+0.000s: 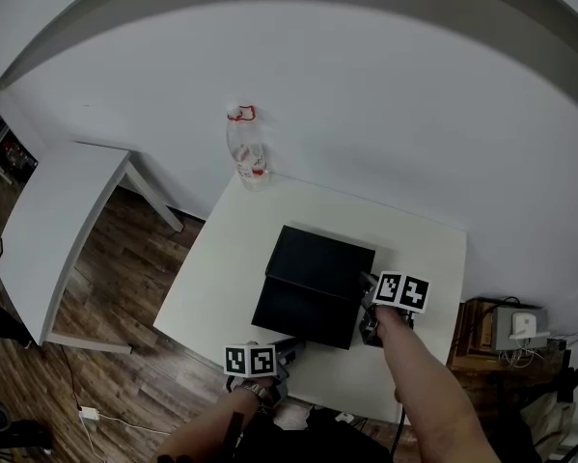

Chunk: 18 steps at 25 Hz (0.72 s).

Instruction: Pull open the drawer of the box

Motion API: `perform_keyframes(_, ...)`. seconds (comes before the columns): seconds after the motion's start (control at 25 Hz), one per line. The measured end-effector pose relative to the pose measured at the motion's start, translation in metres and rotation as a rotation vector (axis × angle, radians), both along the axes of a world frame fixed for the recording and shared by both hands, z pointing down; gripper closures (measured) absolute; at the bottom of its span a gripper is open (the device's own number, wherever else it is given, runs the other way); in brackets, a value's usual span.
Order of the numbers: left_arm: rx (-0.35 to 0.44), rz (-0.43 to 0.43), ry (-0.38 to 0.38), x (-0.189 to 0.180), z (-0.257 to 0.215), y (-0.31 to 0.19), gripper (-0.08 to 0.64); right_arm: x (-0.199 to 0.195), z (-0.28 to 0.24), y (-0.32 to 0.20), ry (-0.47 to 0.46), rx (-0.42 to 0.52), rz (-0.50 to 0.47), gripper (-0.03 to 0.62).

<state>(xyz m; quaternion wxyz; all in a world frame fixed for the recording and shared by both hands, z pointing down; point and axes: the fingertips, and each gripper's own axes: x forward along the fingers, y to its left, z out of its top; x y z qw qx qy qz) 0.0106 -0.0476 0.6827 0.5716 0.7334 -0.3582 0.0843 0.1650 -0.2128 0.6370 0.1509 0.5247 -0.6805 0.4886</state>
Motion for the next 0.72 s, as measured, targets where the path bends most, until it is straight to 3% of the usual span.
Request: perform_keyframes(0.72, 0.02, -0.028, 0.015, -0.0072, -0.004, 0.0015, 0.489, -0.0003, 0.0005, -0.0005, 0.004, 0.001, -0.001, 0.488)
